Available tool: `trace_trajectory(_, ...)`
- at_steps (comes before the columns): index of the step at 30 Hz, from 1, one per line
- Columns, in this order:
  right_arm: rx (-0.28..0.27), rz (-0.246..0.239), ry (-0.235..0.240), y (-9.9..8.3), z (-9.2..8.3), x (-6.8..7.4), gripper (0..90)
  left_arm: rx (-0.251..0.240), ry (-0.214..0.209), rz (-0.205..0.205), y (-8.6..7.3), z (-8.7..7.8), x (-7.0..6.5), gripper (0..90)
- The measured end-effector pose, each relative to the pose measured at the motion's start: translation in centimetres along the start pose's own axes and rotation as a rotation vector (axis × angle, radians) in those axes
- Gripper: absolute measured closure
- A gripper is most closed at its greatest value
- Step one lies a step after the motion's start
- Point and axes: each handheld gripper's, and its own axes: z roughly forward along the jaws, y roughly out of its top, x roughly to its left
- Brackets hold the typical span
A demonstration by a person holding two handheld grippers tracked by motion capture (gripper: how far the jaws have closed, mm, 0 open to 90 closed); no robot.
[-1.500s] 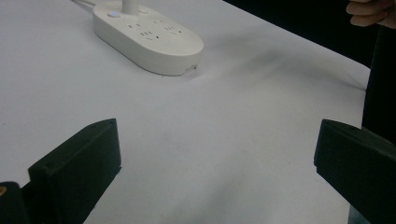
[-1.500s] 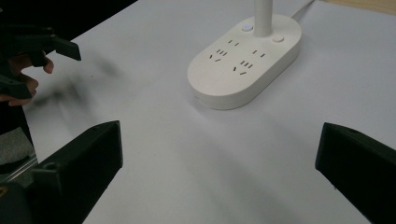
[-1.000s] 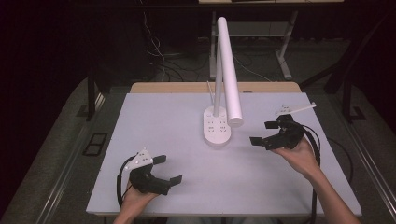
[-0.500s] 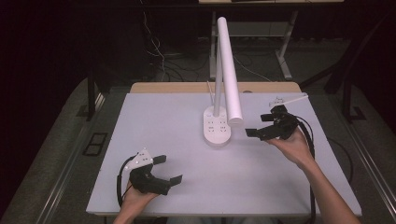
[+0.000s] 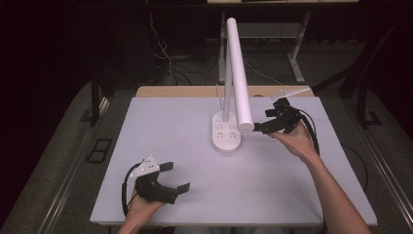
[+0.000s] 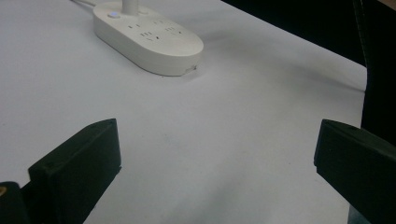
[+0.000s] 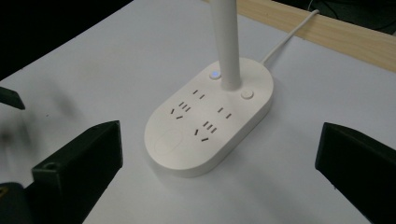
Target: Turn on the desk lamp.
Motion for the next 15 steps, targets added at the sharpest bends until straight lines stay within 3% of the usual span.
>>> trace_trajectory(15, 0.002, 0.008, 0.017, 1.5, 3.2, -1.2, 0.5, -0.005, -0.002, 0.001, 0.0, -0.1, 0.1, 0.0)
